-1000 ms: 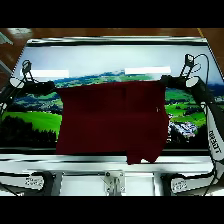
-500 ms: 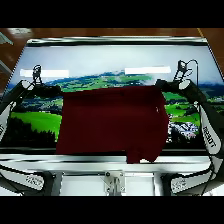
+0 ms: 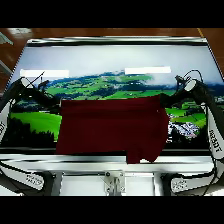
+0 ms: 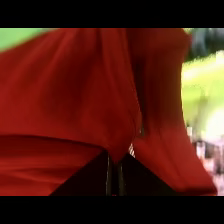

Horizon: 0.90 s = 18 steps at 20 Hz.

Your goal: Fold the shirts.

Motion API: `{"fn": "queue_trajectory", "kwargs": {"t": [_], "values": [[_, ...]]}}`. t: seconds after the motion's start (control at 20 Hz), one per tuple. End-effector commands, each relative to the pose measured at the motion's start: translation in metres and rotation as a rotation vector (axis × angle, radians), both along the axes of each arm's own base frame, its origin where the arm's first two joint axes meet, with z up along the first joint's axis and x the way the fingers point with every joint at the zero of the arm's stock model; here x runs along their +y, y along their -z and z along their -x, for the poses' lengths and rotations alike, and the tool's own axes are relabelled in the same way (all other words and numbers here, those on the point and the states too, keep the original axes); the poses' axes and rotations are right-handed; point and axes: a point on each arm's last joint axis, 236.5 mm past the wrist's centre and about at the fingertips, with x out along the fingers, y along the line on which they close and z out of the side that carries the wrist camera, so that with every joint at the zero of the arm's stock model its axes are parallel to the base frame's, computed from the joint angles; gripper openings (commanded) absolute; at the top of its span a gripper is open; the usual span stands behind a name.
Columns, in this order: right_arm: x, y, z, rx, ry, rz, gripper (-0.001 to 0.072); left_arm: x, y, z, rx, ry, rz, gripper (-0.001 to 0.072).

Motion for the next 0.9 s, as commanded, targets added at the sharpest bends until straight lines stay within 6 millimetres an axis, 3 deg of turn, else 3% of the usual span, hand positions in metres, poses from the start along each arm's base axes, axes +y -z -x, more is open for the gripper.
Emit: {"fn": "queue_trajectory", "kwargs": {"t": [0.0, 0.1, 0.15, 0.2, 0.25, 0.4, 0.45, 0.5, 0.55, 0.6, 0.7, 0.85], "values": [[0.014, 0.014, 0.03, 0.122, 0.012, -0.016, 0.0062, -0.008, 0.012, 0.017, 0.109, -0.041, 0.006, 0.0048], [0.022, 0.016, 0.031, 0.124, 0.002, -0.013, 0.0078, -0.011, 0.012, 0.011, 0.088, -0.047, 0.005, 0.0093], [0.024, 0.015, 0.03, 0.12, 0.002, -0.014, 0.0178, -0.013, 0.01, 0.01, 0.087, -0.046, 0.011, 0.0232], [0.025, 0.013, 0.03, 0.114, 0.002, -0.017, 0.0385, -0.014, 0.007, 0.013, 0.091, -0.036, 0.018, 0.0393], [0.023, 0.009, 0.03, 0.109, 0.001, -0.016, 0.0538, -0.014, 0.0, 0.016, 0.09, -0.004, 0.022, 0.0477], [0.003, -0.031, 0.04, 0.093, -0.065, 0.011, 0.0565, 0.002, -0.044, 0.025, 0.045, 0.054, 0.03, 0.0507], [-0.014, -0.046, 0.049, 0.103, -0.083, 0.054, 0.0565, 0.013, -0.063, 0.033, 0.031, 0.05, 0.03, 0.0508], [-0.041, -0.06, 0.067, 0.142, -0.082, 0.127, 0.0565, 0.025, -0.079, 0.044, 0.031, 0.034, 0.033, 0.0556], [-0.067, -0.07, 0.085, 0.182, -0.071, 0.192, 0.0565, 0.036, -0.091, 0.061, 0.047, 0.013, 0.043, 0.0639], [-0.091, -0.078, 0.108, 0.227, -0.062, 0.228, 0.0565, 0.046, -0.095, 0.086, 0.082, -0.008, 0.066, 0.0663], [-0.108, -0.079, 0.143, 0.263, 0.009, 0.138, 0.0565, 0.046, -0.085, 0.137, 0.148, -0.088, 0.18, 0.0663], [-0.087, -0.067, 0.158, 0.177, 0.149, -0.145, 0.0592, 0.027, -0.043, 0.192, 0.152, -0.236, 0.323, 0.0662]]}}
